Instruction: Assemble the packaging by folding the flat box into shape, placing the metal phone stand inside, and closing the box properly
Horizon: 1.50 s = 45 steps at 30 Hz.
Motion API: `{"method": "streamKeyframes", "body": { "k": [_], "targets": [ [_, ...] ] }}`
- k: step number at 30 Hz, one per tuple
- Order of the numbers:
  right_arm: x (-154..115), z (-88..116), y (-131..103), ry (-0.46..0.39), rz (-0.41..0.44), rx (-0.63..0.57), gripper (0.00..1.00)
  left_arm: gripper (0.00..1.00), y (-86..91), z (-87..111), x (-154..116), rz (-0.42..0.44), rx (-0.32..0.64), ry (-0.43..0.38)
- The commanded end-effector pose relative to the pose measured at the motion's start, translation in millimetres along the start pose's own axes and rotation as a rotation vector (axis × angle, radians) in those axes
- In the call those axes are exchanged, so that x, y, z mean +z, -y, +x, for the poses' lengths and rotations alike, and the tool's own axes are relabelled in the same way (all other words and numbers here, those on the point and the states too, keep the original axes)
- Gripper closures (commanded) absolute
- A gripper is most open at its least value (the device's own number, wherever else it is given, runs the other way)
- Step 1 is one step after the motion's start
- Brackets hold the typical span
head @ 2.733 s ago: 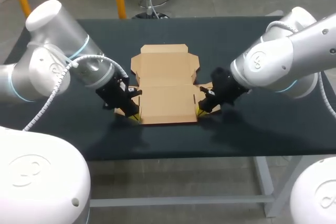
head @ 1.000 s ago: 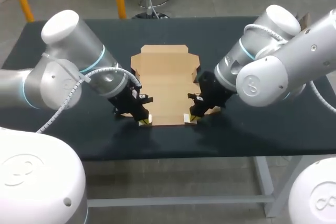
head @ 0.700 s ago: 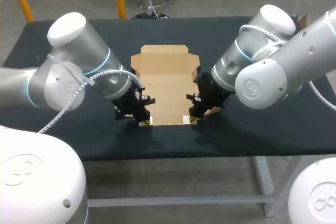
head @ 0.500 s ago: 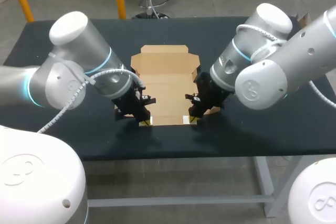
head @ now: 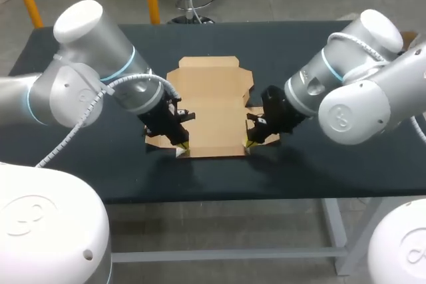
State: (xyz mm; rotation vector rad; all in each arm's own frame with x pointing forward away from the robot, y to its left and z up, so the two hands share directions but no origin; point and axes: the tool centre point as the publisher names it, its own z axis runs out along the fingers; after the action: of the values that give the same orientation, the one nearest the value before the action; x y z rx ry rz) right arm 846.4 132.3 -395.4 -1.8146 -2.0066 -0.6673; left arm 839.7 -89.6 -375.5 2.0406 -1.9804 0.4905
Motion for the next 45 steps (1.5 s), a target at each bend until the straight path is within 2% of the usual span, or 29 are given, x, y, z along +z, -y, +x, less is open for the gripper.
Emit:
{"method": "streamKeyframes", "body": {
  "k": [1,3,4,5,6,7,9,10,11,13,14,26,30,32,35,36,37,38,39,42,44,45],
  "targets": [
    [-36,-6,-5,-0.140,0.029,-0.012,1.00,0.56,0.0,0.4,-24,0.001,-0.002,-0.004],
    [-43,-7,-8,-0.168,0.031,-0.017,1.00,0.48,2.3,0.5,-30,0.005,-0.004,-0.010],
    [-46,-7,-9,-0.173,0.027,-0.015,1.00,0.33,3.6,0.6,-32,0.009,-0.008,-0.012],
    [-48,-7,-10,-0.171,0.022,-0.013,1.00,0.25,4.2,0.6,-34,0.010,-0.008,-0.015],
    [-53,-8,-12,-0.186,0.021,-0.016,0.99,0.09,5.4,0.6,-38,0.010,-0.008,-0.020],
    [-56,-9,-14,-0.195,0.021,-0.018,0.90,0.00,6.2,0.7,-40,0.010,-0.008,-0.022],
    [-63,-10,-19,-0.226,0.026,-0.023,0.61,0.00,8.0,0.9,-46,0.013,-0.007,-0.030],
    [-64,-11,-20,-0.232,0.028,-0.023,0.56,0.00,8.8,1.0,-48,0.014,-0.007,-0.031],
    [-67,-11,-22,-0.235,0.023,-0.017,0.44,0.00,10.2,0.8,-52,0.016,-0.007,-0.037],
    [-70,-12,-26,-0.252,0.026,-0.015,0.09,0.00,12.6,0.2,-57,0.014,-0.008,-0.047],
    [-72,-13,-28,-0.254,0.025,-0.012,0.00,0.00,13.4,0.0,-59,0.014,-0.008,-0.049],
    [-98,-26,-60,-0.358,0.031,0.017,0.00,0.00,41.3,-12.2,-95,-0.047,0.035,-0.184],
    [-106,-31,-71,-0.407,0.033,0.034,0.00,0.00,54.1,-17.6,-104,-0.019,0.011,-0.229],
    [-108,-31,-73,-0.418,0.035,0.036,0.00,0.00,59.7,-19.5,-110,-0.024,0.015,-0.277],
    [-108,-31,-73,-0.418,0.035,0.036,0.00,0.00,72.0,-24.1,-122,-0.023,-0.068,-0.351],
    [-108,-31,-73,-0.418,0.035,0.036,0.00,0.00,72.5,-27.0,-123,-0.011,-0.091,-0.351],
    [-108,-31,-73,-0.418,0.035,0.036,0.00,0.00,68.4,-29.5,-120,-0.003,-0.106,-0.339],
    [-108,-31,-73,-0.418,0.035,0.036,0.00,0.00,56.2,-31.5,-112,0.033,-0.141,-0.322],
    [-108,-31,-73,-0.418,0.035,0.036,0.00,0.00,41.2,-35.1,-102,0.031,-0.160,-0.289],
    [-108,-31,-73,-0.418,0.035,0.036,0.00,0.00,-13.5,-55.5,-57,-0.074,-0.261,-0.212],
    [-108,-31,-73,-0.418,0.035,0.036,0.00,0.00,-37.9,-65.6,-24,-0.113,-0.310,-0.147],
    [-108,-31,-73,-0.418,0.035,0.036,0.00,0.00,-48.7,-71.2,-10,-0.131,-0.328,-0.144]
  ]
}}
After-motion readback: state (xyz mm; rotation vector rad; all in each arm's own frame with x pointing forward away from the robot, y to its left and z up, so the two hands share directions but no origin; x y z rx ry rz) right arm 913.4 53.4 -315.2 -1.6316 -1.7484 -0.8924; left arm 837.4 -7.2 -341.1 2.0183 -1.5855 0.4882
